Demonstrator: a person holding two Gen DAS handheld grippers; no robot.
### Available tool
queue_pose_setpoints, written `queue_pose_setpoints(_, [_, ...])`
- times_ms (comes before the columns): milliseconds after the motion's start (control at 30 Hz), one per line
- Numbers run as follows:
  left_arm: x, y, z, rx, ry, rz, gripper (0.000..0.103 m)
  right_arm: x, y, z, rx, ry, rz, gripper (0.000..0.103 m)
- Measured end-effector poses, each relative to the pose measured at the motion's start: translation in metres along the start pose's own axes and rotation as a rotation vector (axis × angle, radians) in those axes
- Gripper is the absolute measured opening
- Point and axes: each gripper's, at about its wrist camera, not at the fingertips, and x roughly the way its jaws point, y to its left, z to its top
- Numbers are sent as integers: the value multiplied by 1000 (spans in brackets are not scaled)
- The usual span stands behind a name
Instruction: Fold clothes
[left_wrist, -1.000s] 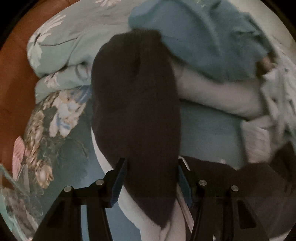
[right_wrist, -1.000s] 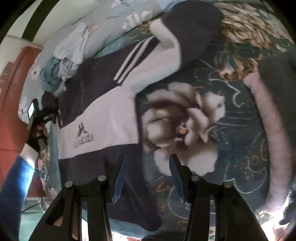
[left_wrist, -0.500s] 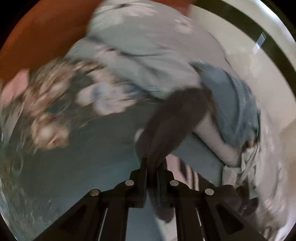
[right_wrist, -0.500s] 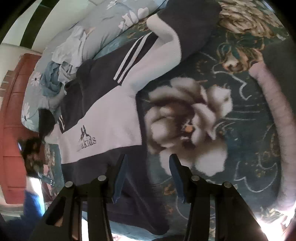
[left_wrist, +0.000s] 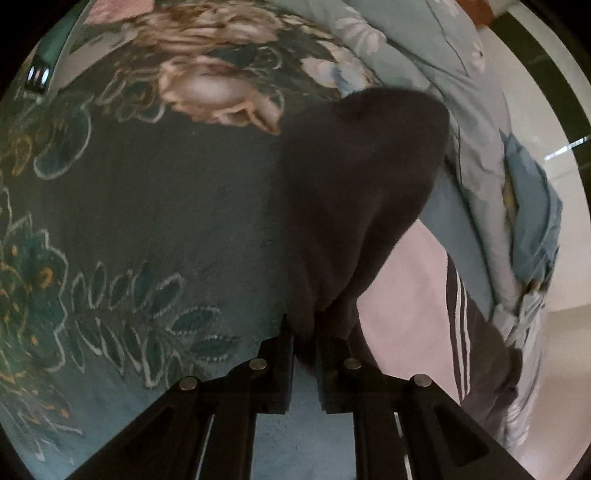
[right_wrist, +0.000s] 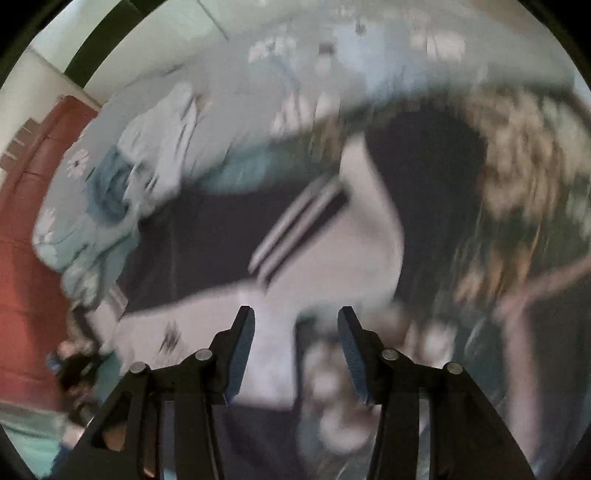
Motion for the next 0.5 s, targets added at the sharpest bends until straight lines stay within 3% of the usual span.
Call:
queue_pose_setpoints(200, [-10, 2, -10, 9, 53, -20, 24, 24, -12, 80, -19, -52, -158, 48])
queue_pose_setpoints(267, [-17, 4, -18, 25, 78, -26, 31, 25, -32, 95, 40, -100, -175, 48])
queue_pose_setpoints(400, [-30, 10, -40, 42, 111, -14, 37, 21, -100, 114, 300, -165, -131, 48])
queue_pose_setpoints(500, [-39, 15, -56, 46, 130, 3, 42, 22, -155, 115, 523, -200, -62, 58])
